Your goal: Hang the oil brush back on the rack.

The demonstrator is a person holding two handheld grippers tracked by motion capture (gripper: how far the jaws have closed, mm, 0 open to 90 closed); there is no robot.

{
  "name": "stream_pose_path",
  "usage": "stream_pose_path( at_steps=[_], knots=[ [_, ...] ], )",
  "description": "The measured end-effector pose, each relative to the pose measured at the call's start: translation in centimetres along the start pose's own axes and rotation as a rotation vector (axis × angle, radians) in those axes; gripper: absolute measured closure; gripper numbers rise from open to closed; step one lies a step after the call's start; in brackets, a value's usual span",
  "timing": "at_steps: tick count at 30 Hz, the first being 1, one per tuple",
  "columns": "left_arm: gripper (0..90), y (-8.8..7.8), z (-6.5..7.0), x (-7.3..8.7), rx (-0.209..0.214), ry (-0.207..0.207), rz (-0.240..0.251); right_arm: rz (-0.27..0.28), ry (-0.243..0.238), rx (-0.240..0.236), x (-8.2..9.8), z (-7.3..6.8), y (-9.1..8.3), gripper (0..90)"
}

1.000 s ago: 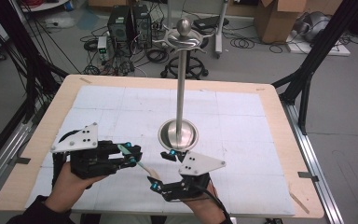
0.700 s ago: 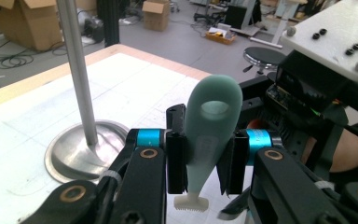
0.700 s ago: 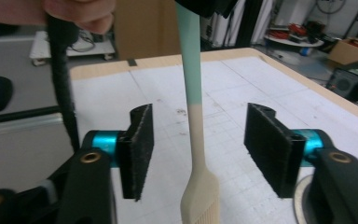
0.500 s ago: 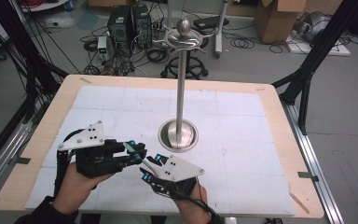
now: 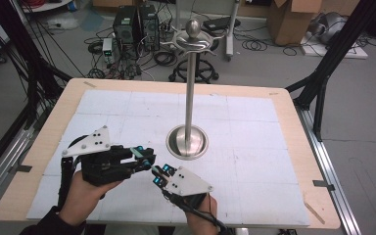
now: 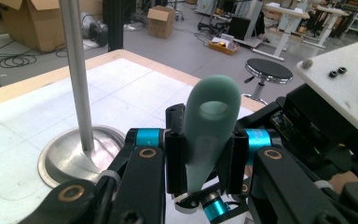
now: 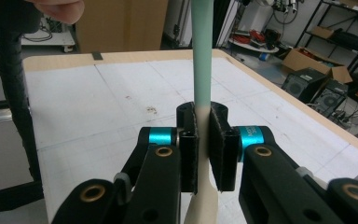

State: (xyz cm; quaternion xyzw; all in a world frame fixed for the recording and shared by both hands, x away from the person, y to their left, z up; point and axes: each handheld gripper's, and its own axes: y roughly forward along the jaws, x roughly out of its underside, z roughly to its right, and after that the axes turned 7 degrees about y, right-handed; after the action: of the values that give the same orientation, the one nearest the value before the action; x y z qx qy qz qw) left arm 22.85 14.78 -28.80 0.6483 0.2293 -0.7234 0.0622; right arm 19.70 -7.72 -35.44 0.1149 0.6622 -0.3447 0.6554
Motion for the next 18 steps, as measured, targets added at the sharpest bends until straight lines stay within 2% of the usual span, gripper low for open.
stream_pose_path(
  at_steps=[6,9,10,11,12,14,15,16,17,18],
  knots=[
    [75.2,0.1,-0.1,0.0,0.006,-0.005,0.012,0.001,-0.002,0.002,0.0,0.0,0.0,83.5],
    [74.3,0.0,-0.2,0.2,0.017,0.013,0.042,0.003,0.001,-0.004,-0.1,0.0,-0.1,83.9],
    [70.6,-0.1,-0.2,0.2,0.011,0.021,0.056,0.006,0.006,-0.012,-0.1,0.0,-0.2,83.9],
    [59.0,-0.3,-0.2,0.3,0.008,0.025,0.076,0.006,0.013,-0.020,-0.1,0.2,-0.3,83.9],
    [53.3,-0.6,-0.5,0.4,0.004,0.037,0.121,0.004,0.021,-0.026,-0.1,0.4,-0.3,83.9],
    [39.5,-0.8,-0.6,0.5,0.005,0.038,0.133,0.003,0.033,-0.041,-0.1,0.7,-0.5,83.9],
    [39.5,-0.9,-0.8,0.5,0.006,0.036,0.140,0.003,0.033,-0.041,-0.1,0.7,-0.5,83.9],
    [35.2,-1.2,-1.0,0.6,0.005,0.030,0.157,0.006,0.041,-0.052,-0.1,0.8,-0.5,83.9],
    [31.7,-1.4,-1.1,0.7,0.004,0.028,0.170,0.015,0.054,-0.071,-0.1,0.9,-0.6,83.9],
    [28.8,-1.9,-1.4,0.9,0.005,0.018,0.204,0.021,0.062,-0.113,-0.1,1.1,-0.7,83.9]
  ],
)
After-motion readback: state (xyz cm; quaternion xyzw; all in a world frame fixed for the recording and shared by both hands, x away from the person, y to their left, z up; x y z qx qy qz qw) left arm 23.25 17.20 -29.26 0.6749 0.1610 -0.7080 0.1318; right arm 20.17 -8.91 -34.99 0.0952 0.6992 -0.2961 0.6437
